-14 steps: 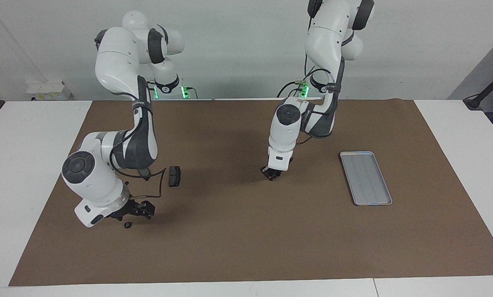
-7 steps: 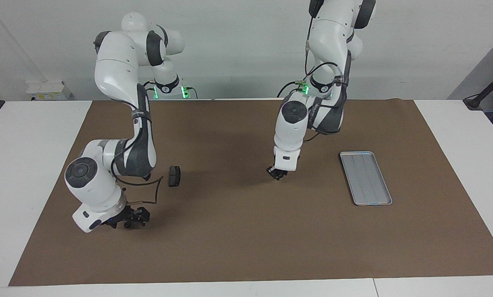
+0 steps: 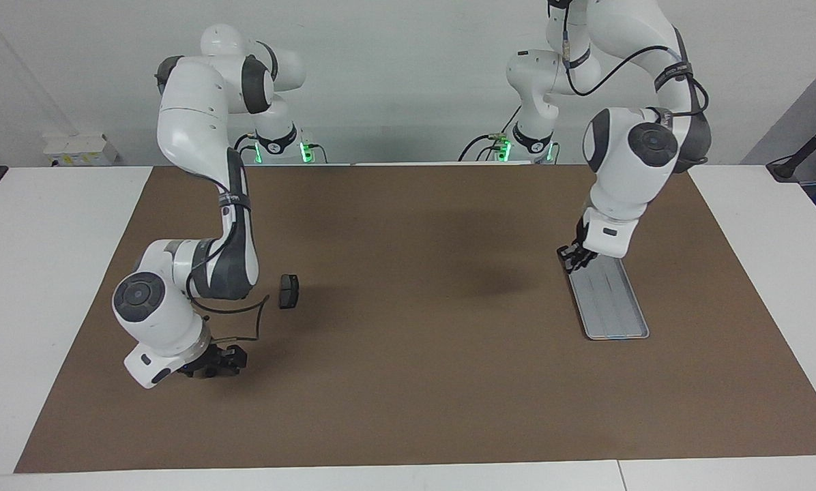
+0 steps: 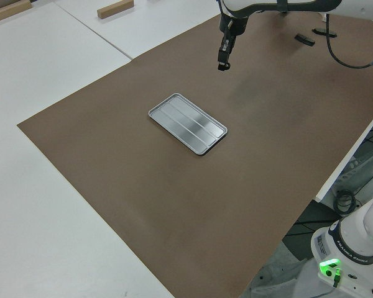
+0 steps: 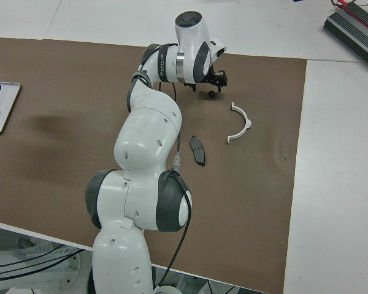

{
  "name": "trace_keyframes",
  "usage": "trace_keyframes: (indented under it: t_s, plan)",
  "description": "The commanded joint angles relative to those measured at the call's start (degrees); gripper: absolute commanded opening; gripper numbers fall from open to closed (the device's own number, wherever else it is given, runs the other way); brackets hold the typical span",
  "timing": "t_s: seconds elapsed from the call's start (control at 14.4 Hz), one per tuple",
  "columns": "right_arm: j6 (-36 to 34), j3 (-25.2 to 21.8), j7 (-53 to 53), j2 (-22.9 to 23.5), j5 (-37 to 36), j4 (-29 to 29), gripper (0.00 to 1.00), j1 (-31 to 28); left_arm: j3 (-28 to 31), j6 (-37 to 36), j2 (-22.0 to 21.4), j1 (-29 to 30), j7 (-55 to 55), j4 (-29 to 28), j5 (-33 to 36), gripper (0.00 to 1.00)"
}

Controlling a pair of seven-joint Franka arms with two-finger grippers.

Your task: Pick bearing gear from pile to tray

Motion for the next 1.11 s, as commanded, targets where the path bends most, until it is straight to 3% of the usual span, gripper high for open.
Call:
trace_keyframes:
  t_s: [0.0,0.14,0.77,1.04]
  plan:
    - [1.1,0.9,-1.3,0.1,-1.4,-0.2,0.93,-1.0,-0.9,6.8,-1.7,5.9,9.0,-6.0,0.4,0.00]
    - [1.2,0.9,-1.3,0.2,-1.4,-0.2,0.91,-1.0,-0.9,12.2,-2.1,8.3,11.1,-10.1,0.4,0.00]
    - [1.1,0.9,-1.6,0.9,-1.4,-0.1,0.87,-1.7,-0.9,17.0,-1.5,9.6,11.4,-17.7,0.1,0.00]
    - [0.9,0.9,-1.6,0.8,-1.4,0.0,0.69,-1.7,-0.9,20.6,-1.6,9.9,11.4,-21.0,0.1,0.00]
